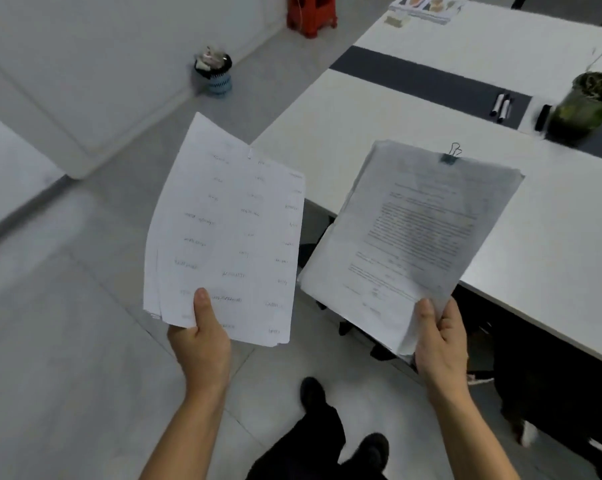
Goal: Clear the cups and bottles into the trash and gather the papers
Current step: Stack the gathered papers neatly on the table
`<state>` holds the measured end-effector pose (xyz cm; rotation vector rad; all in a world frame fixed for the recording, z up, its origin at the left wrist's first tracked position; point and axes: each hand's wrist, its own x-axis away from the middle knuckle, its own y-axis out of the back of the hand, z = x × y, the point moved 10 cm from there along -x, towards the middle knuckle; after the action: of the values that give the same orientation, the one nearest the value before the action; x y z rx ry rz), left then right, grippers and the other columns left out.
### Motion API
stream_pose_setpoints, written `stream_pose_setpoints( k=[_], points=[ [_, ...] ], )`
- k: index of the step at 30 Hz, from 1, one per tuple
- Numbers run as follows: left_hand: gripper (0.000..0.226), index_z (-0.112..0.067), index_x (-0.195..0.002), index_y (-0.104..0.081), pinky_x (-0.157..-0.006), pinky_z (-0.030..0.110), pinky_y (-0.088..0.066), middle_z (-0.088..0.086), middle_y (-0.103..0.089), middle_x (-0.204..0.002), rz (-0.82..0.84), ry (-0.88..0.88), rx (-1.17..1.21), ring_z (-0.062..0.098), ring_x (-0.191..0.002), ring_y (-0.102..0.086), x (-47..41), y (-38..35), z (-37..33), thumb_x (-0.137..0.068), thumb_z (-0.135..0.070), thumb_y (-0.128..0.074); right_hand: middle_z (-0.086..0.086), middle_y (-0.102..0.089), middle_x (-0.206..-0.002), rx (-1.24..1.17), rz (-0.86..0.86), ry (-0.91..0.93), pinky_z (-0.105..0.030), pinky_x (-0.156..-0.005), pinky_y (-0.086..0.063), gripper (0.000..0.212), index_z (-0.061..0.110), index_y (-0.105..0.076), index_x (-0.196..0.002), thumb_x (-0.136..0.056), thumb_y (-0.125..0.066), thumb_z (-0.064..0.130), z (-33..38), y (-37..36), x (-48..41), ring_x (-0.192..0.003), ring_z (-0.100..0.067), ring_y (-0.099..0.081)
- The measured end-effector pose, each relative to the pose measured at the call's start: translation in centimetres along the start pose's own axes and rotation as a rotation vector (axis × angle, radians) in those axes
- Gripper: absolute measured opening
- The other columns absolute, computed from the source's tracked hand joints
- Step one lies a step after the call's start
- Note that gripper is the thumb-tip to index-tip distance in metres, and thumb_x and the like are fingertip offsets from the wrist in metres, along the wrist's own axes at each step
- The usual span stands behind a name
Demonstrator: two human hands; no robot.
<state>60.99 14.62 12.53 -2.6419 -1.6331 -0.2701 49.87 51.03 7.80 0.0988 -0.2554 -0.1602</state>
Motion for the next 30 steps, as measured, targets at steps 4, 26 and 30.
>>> stream_pose_setpoints(
  k=[4,26,30],
  points=[
    [0.025,-0.031,-0.125,-0.056,-0.076,0.005,-0.049,-0.027,-0.061,-0.113,-0.033,-0.009,0.039,-0.016,-0.097,-0.061,-4.9,4.2,-0.2,-0.101,-0.025,-0.053,0.015,-0.068,-0.110,0.016,0.078,-0.004,-0.022,-0.077,-0.050,0.016,0.040,-0.057,-0.112,-0.104,-0.046,0.030,0.4,-7.0,1.7,-0.100,-0.002,-0.066],
    [0.026,-0.032,-0.125,-0.051,-0.064,0.000,-0.046,-0.032,-0.058,-0.106,0.046,-0.016,0.023,-0.023,-0.085,-0.060,-45.7,-3.5,-5.8,-0.102,-0.021,-0.051,0.012,-0.068,-0.111,-0.099,-0.036,-0.037,-0.041,-0.077,-0.058,0.024,0.048,-0.059,-0.106,-0.105,-0.042,0.030,7.0,-43.0,-14.2,-0.102,-0.010,-0.066],
    [0.026,-0.035,-0.124,-0.053,-0.069,0.002,-0.047,-0.035,-0.061,-0.103,0.051,-0.012,0.005,-0.022,-0.089,-0.060,-54.2,-9.1,-8.6,-0.102,-0.022,-0.052,0.008,-0.067,-0.110,-0.126,-0.040,-0.100,-0.025,-0.060,-0.057,0.017,0.033,-0.057,-0.109,-0.106,-0.041,0.029,9.4,-49.8,-22.8,-0.099,-0.010,-0.066]
  ],
)
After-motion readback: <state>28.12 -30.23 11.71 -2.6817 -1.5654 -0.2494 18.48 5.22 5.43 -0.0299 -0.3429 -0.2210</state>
